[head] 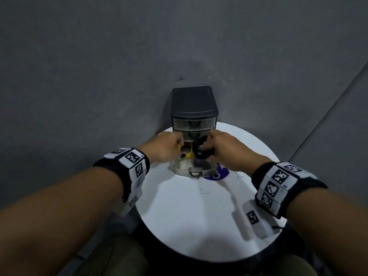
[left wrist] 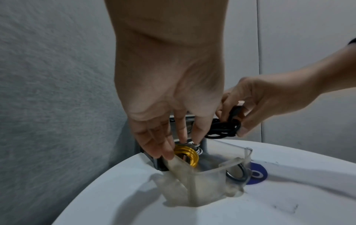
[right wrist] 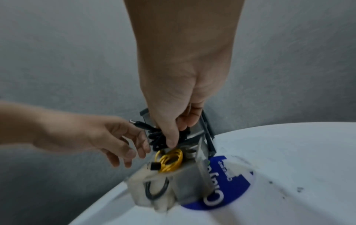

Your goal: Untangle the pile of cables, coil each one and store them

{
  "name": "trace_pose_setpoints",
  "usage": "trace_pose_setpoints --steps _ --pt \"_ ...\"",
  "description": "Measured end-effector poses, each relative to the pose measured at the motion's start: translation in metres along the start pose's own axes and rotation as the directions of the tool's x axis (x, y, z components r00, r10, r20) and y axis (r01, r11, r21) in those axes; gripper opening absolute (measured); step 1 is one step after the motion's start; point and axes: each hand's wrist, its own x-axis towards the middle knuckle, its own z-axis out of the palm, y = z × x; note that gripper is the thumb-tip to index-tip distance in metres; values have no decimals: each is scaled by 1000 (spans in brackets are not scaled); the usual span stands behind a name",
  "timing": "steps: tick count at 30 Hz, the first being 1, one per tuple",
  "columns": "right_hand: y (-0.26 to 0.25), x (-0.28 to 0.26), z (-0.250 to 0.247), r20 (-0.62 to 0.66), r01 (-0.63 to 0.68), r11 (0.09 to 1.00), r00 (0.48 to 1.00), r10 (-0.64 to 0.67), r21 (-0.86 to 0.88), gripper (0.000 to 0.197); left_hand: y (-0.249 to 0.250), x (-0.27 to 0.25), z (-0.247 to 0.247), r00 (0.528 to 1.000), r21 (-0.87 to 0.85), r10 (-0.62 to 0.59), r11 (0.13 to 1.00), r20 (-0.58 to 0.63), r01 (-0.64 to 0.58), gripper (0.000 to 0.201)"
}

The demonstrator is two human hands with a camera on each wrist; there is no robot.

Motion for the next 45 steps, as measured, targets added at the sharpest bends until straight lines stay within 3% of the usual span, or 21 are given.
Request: trace_pose_setpoints --steps 2,4,7,9,11,14,16,17,20,22,28,33,39,45 --pt "-1 3 8 26 -8 999 1000 9 -33 25 0 1 3 996 96 -28 995 81 20 9" --pt "-3 5 17 117 -46 996 992 55 -75 28 -1 2 5 989 170 -48 985 142 23 18" --pt "-2 4 26 183 -50 989 980 75 -140 40 -5 4 3 991 188 -25 982 131 0 17" --pt "1 3 28 151 -33 990 987 54 -134 43 -7 8 -1 999 108 21 994 -31 -18 9" --pt "5 -1 28 123 15 990 992 2 -140 33 -5 10 -8 964 -11 83 996 -251 -89 13" --pt "9 -3 32 114 71 978 992 -49 -197 21 7 13 -25 825 -4 235 961 -514 -277 22" --pt "11 0 35 99 50 974 995 -29 -219 22 15 19 -35 767 76 307 944 -563 -322 35" --pt "11 3 37 91 40 973 996 -20 -226 23 18 24 -38 786 96 310 947 -536 -308 44" --pt "8 8 39 93 8 975 996 13 -220 25 15 38 -34 930 92 214 976 -298 -196 59" --pt "5 11 41 84 -29 978 995 47 -205 26 9 43 -27 970 73 169 985 -173 -158 58" --pt "-5 29 49 50 -188 963 978 201 -195 19 5 43 -20 967 102 175 982 -183 -158 67" --pt "-8 36 50 35 -247 955 966 256 -165 19 8 41 -20 964 74 171 985 -203 -159 67" --pt "4 15 48 34 -94 987 995 99 -132 8 7 41 -21 968 89 159 986 -193 -144 68" --pt "12 -6 37 102 87 976 992 -68 -198 21 7 41 -19 967 101 159 985 -201 -141 69"
